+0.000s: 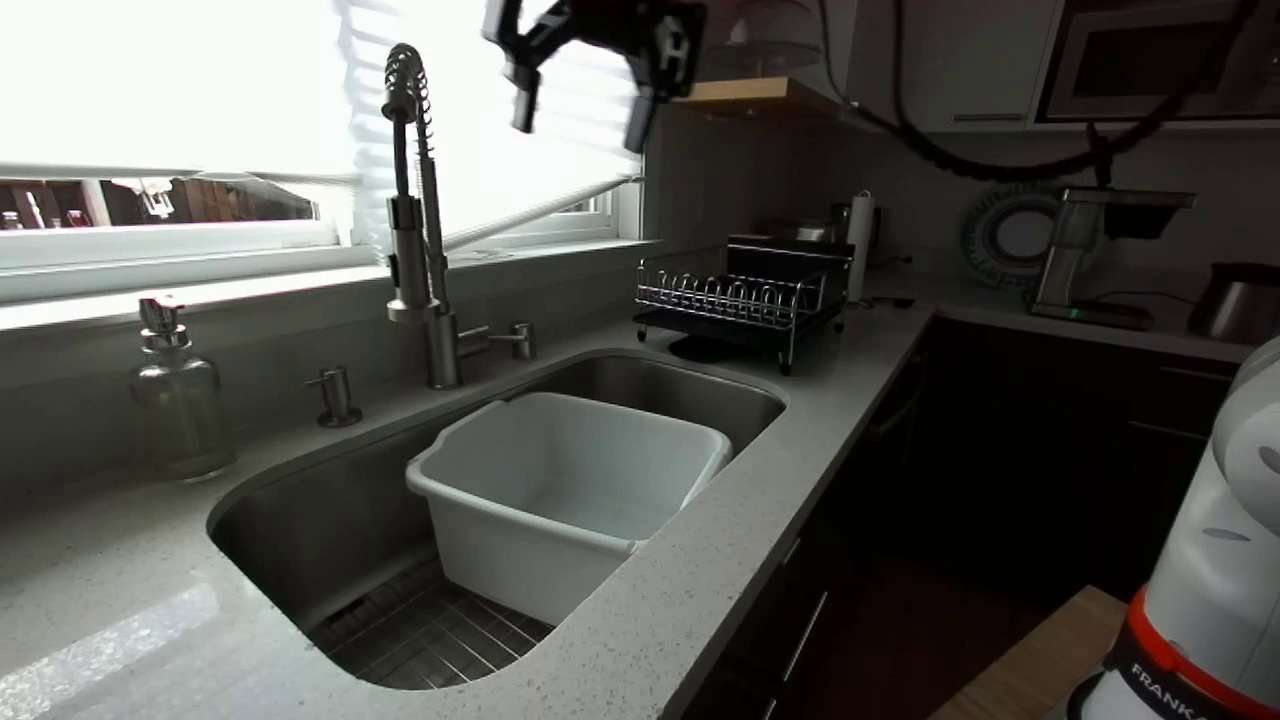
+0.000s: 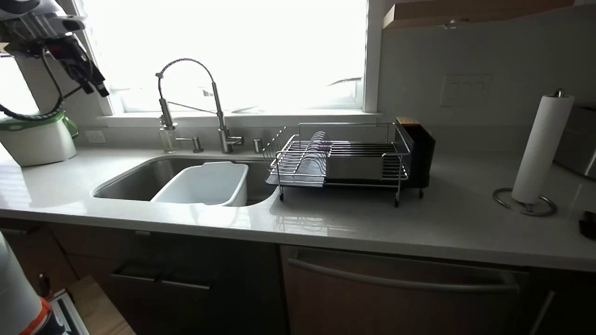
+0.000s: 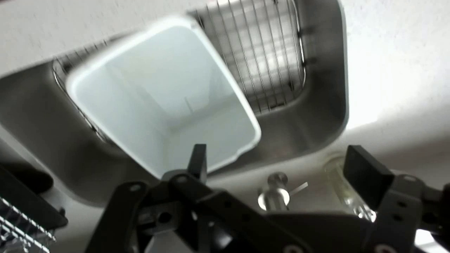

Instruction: Push the faucet to the right

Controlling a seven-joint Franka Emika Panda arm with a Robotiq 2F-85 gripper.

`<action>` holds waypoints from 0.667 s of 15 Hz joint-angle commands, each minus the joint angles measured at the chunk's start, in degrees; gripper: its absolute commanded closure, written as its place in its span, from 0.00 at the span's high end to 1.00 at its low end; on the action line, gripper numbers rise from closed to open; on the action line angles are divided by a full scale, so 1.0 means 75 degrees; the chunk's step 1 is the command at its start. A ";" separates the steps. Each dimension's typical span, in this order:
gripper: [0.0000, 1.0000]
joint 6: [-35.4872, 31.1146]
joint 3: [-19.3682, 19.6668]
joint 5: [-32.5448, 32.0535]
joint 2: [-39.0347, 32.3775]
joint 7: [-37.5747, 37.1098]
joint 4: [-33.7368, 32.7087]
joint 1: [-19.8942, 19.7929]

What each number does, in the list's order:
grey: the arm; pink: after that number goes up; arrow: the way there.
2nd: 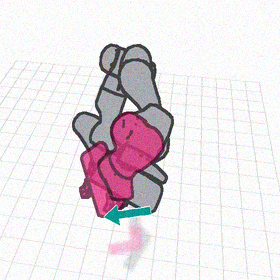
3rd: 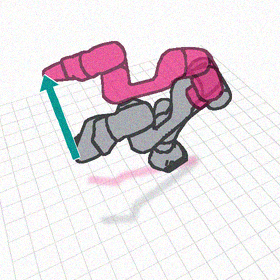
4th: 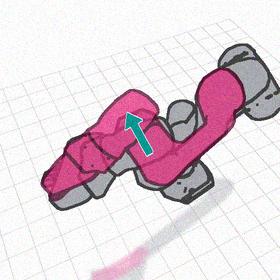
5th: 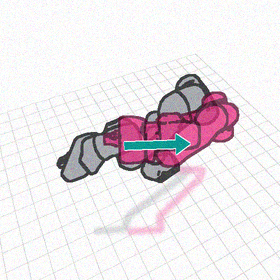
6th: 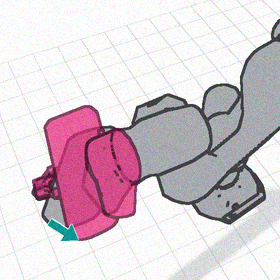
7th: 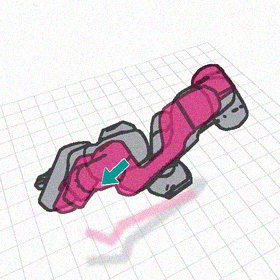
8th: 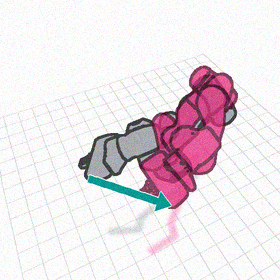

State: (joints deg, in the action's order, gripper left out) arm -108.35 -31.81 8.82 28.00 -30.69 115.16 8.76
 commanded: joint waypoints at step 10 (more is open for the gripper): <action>1.00 -0.1230 -0.0441 -0.1416 -0.1335 -0.1086 -0.0696 -0.0113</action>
State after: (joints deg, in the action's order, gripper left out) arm -118.08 -33.03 3.55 21.60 -32.09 112.46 8.70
